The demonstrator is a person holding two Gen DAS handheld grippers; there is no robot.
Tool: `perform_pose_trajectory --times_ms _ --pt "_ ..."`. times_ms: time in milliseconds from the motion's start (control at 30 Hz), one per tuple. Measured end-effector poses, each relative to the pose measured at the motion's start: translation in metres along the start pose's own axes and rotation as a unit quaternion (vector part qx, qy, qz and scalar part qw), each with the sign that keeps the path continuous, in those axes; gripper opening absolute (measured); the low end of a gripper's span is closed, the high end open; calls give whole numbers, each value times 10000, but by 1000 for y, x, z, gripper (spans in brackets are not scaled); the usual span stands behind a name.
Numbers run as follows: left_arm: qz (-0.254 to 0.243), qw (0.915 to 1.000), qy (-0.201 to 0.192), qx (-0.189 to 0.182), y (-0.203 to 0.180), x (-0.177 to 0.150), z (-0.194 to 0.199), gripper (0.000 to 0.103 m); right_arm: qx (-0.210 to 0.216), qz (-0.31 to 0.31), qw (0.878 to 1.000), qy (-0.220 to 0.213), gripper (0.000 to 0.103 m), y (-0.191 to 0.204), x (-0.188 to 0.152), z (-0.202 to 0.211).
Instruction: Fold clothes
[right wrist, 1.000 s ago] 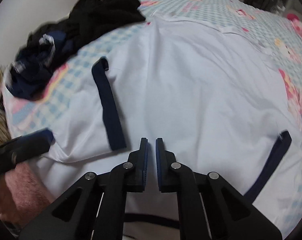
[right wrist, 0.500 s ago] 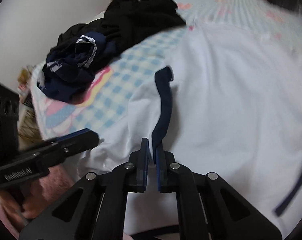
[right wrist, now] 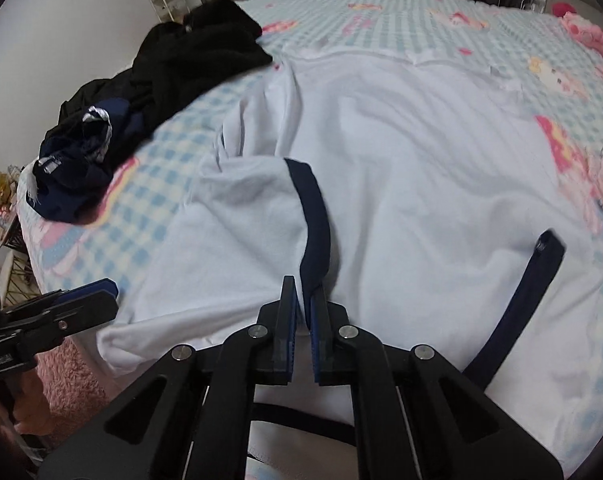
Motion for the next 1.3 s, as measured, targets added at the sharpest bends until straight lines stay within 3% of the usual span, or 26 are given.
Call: perform_pose_trajectory --times_ms 67,200,267,367,433,667,700,767,967,1100,1200,1300 --pt "-292 9995 150 -29 -14 -4 -3 38 -100 44 9998 -162 5 1 6 8" --pt "-542 9974 442 162 -22 -17 -22 38 145 -81 9996 -238 5 5 12 15" --pt "-587 9962 502 411 -21 -21 -28 36 118 -19 9998 -168 5 7 7 8" --pt "-646 9905 544 1082 -9 -23 -30 34 77 73 9999 -62 5 10 1 -2" --pt "-570 9876 532 1366 9 -24 -29 33 50 135 9999 8 5 12 -4 -8" --pt "-231 9840 163 1762 35 -19 6 32 -45 350 9991 254 5 20 -20 -31" --pt "-127 9856 141 1680 38 -19 11 32 33 296 9994 196 6 19 -17 -26" --pt "91 9886 102 1496 43 -18 21 32 189 185 9996 79 21 18 -11 -15" --pt "-153 9957 -277 869 21 7 21 30 539 60 9968 -584 22 21 18 26" --pt "-429 9946 -218 919 11 43 -12 30 316 413 9980 -371 22 30 29 13" --pt "-188 9952 -25 956 21 67 -36 30 220 395 9988 -207 22 21 37 1" --pt "24 9972 76 748 27 85 -50 30 109 331 9993 -125 22 14 46 -11"
Point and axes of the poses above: each gripper's, at about its wrist camera, not at the fingertips, and z roughly against the way its jaws point, y to its left, x to its top, the point moved 6 cm from there along -z, roughly the way its jaws point, and after that the axes turned 2 degrees about -y, right-handed, at the moved point
